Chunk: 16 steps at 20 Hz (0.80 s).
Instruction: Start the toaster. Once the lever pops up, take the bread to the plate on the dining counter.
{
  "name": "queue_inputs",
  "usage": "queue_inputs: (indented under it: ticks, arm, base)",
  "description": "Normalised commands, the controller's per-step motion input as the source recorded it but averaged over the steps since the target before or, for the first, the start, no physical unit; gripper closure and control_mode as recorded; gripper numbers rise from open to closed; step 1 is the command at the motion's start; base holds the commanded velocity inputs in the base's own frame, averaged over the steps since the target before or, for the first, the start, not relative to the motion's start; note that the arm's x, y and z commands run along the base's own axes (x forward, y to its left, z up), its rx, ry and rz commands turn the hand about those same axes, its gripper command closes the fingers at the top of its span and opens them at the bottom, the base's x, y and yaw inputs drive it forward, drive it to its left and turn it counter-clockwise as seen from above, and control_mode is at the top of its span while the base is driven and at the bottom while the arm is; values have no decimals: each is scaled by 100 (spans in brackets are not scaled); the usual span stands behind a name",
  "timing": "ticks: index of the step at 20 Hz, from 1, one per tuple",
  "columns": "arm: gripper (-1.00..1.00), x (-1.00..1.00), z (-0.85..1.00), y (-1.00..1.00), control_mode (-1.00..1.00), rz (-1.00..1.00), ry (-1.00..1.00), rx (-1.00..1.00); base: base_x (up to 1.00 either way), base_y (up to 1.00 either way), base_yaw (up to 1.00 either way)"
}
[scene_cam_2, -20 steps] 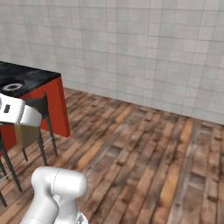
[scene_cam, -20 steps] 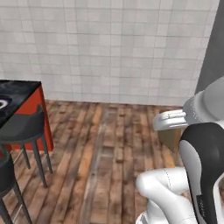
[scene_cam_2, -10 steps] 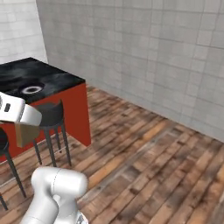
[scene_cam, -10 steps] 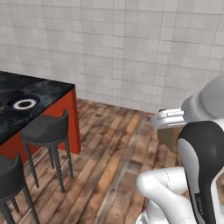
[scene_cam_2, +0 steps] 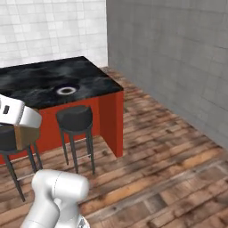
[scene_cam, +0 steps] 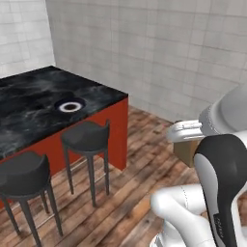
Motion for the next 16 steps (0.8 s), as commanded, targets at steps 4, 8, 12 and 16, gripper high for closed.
queue_inputs:
  ticks: [4,8,12,16]
  arm:
    - [100,0,0,0,100,0,0,0]
    - [100,0,0,0,100,0,0,0]
    - [100,0,0,0,100,0,0,0]
    - [100,0,0,0,100,0,0,0]
  base:
    - [62,-46,54]
    - [56,-43,51]
    - [61,-44,51]
    - [61,-60,43]
